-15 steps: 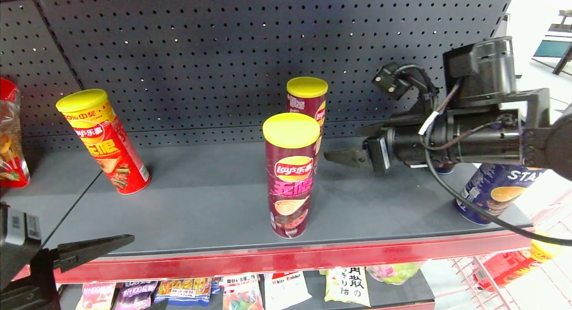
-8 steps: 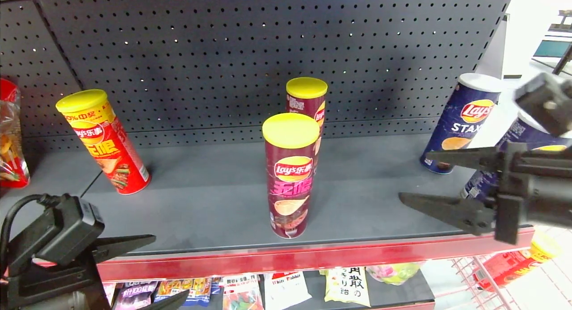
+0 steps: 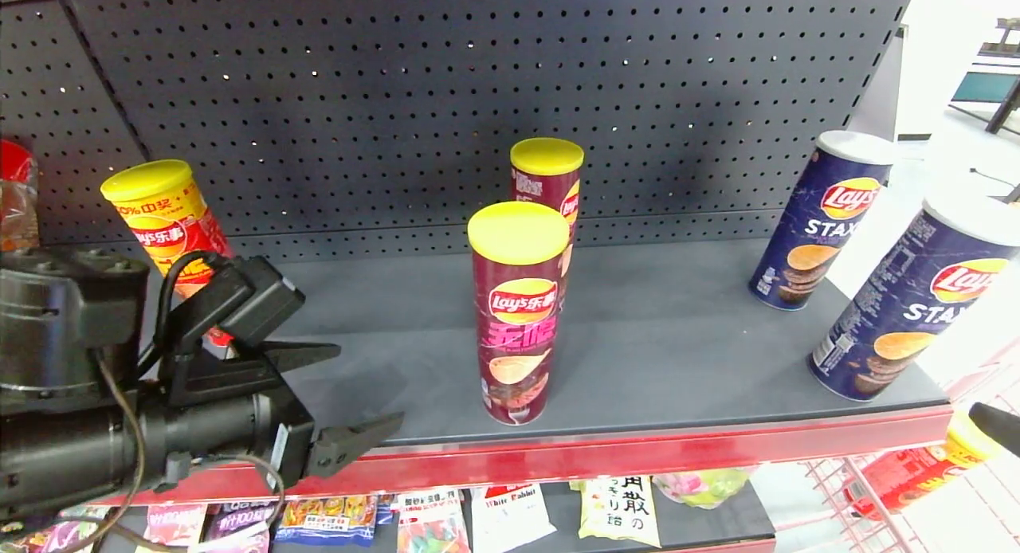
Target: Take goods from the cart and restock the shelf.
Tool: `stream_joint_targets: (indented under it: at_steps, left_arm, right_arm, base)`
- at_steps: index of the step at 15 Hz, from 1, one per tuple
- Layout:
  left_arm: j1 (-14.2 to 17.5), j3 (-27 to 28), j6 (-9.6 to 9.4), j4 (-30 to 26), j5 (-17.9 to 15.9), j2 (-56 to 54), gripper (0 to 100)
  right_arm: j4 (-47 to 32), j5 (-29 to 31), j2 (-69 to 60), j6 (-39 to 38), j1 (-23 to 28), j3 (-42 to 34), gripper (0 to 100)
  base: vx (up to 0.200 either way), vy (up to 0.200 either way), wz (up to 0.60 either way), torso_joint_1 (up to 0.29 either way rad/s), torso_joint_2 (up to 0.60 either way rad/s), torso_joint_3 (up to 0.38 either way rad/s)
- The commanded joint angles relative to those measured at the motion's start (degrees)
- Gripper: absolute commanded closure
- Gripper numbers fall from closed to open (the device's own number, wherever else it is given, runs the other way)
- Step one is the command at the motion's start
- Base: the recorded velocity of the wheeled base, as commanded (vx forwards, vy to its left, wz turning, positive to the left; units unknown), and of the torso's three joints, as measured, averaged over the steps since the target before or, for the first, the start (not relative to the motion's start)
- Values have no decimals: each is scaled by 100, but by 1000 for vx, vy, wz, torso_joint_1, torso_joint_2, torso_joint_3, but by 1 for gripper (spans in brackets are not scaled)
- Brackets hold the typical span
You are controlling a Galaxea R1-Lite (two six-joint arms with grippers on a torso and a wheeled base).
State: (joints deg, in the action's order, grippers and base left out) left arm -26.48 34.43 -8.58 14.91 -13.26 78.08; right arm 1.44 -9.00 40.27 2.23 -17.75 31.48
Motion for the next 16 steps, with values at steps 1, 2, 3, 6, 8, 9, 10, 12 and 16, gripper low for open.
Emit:
stream_joint_targets:
  at_steps: [1,2,3,6,8,9,10,12,16]
  left_arm:
    - [-68,433,-3,12,105,682,0]
    - [-77,486,-3,12,105,735,0]
    - [-156,653,-3,12,105,919,0]
    - [-323,926,-3,12,105,1218,0]
    - [-332,1084,-21,12,105,1394,0]
    - [-332,1119,-21,12,105,1420,0]
    - [-332,1207,-29,12,105,1482,0]
    - [-332,1268,-29,12,96,1517,0]
    - [-428,1330,-47,12,96,1623,0]
  right_arm:
    - [14,3,-555,-65,334,-282,0]
    - [6,3,-590,-65,342,-318,0]
    - [6,3,-669,-65,351,-397,0]
    - [14,12,-678,-74,360,-405,0]
    - [14,12,-687,-74,404,-405,0]
    - [14,12,-687,-74,430,-405,0]
    - [14,12,-687,-74,483,-397,0]
    - [14,12,-713,-82,492,-405,0]
    - [6,12,-757,-109,492,-414,0]
  base:
    - [0,0,0,0,0,0]
    - [0,0,0,0,0,0]
    - [0,0,0,0,0,0]
    - [0,0,0,0,0,0]
    - [0,0,0,0,0,0]
    - [0,0,0,0,0,0]
    - [0,0,0,0,0,0]
    - [0,0,0,0,0,0]
    - [0,0,0,0,0,0]
